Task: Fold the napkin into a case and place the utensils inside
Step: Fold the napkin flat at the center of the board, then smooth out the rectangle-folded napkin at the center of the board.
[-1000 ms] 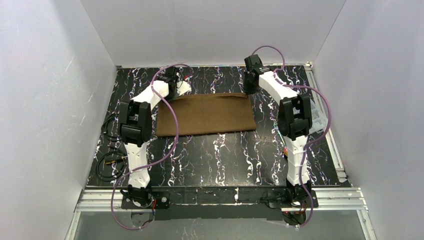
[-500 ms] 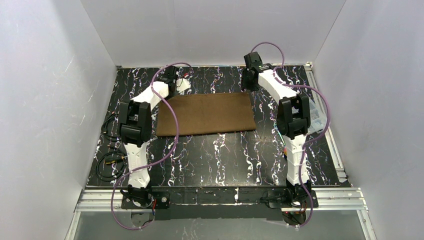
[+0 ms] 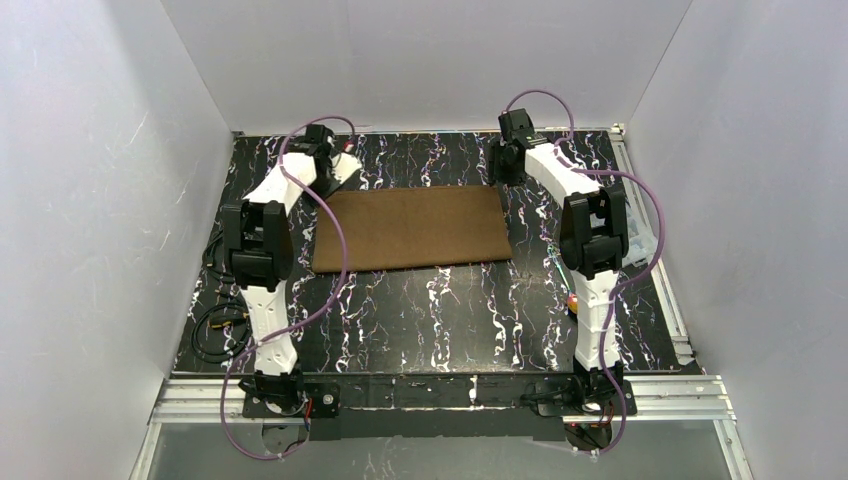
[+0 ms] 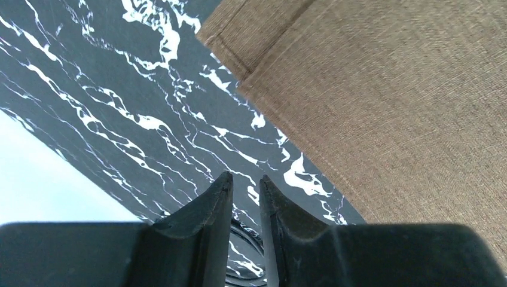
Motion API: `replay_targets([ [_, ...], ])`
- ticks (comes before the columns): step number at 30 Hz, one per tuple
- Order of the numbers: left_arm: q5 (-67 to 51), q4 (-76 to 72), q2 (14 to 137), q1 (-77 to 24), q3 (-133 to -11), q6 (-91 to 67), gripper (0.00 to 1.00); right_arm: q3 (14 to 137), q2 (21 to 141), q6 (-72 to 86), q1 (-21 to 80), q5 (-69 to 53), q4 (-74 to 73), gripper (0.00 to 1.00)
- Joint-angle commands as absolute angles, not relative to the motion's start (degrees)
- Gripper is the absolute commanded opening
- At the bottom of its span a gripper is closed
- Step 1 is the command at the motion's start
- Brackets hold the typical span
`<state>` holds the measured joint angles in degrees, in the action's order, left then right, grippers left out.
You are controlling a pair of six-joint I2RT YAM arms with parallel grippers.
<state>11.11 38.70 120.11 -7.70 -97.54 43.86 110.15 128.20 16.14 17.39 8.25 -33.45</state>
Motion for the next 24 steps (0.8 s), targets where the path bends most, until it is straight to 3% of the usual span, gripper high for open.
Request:
replay_targets([
  [1, 4.58, 47.51, 121.54, -3.63, -103.93, 37.08, 0.22, 109.07, 126.87, 13.64, 16.95, 1.94, -30.71, 0.53],
  [14, -2.93, 54.15, 128.84, -2.47, -112.18, 31.43, 0.22, 107.68, 129.26, 15.21, 15.81, -1.52, -26.76, 0.47],
  [17, -6.62, 55.52, 129.61, -2.53, -112.68, 29.68, 0.53, 107.54, 129.83, 14.95, 15.58, -1.75, -26.53, 0.47],
  [24, -8.84, 54.04, 129.66, -2.47, -111.83, 25.03, 0.55, 107.66, 131.31, 15.1, 15.41, -2.18, -25.96, 0.46],
])
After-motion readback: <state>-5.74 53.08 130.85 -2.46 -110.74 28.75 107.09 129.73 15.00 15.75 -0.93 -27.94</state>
